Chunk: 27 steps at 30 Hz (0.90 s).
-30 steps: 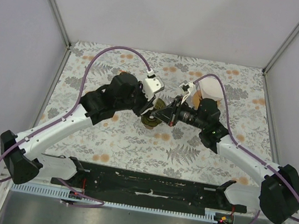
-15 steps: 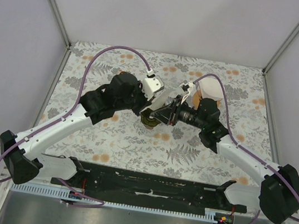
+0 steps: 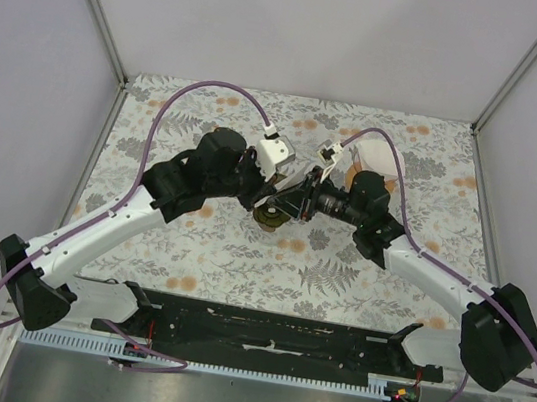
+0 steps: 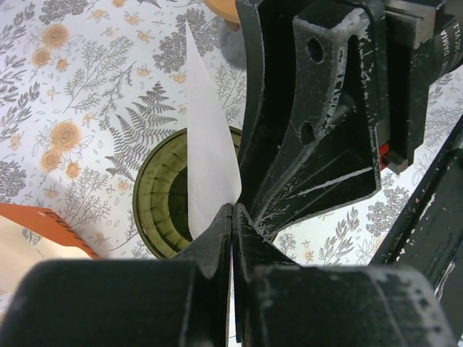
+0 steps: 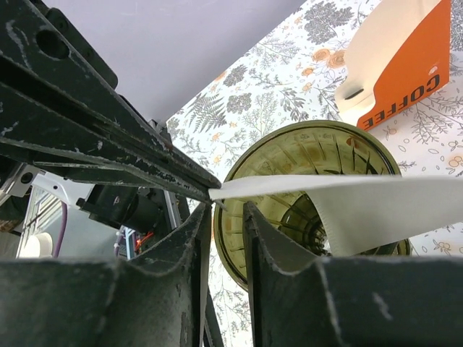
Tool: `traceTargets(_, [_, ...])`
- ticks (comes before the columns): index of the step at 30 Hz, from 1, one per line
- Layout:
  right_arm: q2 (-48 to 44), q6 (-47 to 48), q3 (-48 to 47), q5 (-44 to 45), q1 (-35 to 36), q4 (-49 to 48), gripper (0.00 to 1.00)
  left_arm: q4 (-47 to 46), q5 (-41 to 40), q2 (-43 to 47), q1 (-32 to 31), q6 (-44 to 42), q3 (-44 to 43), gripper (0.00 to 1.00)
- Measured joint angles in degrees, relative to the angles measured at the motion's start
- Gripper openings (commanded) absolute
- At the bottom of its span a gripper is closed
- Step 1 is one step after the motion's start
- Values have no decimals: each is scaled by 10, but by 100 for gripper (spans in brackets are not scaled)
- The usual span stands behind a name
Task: Place the coffee filter in the dripper
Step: Place the coffee filter in the coffee dripper.
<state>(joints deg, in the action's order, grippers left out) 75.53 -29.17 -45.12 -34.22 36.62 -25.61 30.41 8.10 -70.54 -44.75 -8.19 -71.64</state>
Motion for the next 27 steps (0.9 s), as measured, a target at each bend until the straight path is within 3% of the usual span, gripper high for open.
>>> traceTargets(5, [1, 11, 0, -4, 0, -8, 27, 3, 12, 1, 1, 2, -1, 2])
traceTargets(10, [1, 22, 0, -14, 0, -16, 0, 5, 14, 1, 1, 2, -2, 2])
traceTargets(16, [1, 23, 0, -19, 0, -28, 0, 3, 15, 2, 4, 3, -5, 2])
traceTargets(22, [1, 22, 0, -21, 0, -35, 0, 4, 12, 4, 5, 2, -7, 29])
traceTargets(27, [3, 22, 0, -24, 0, -36, 0, 10, 4, 4, 9, 2, -10, 34])
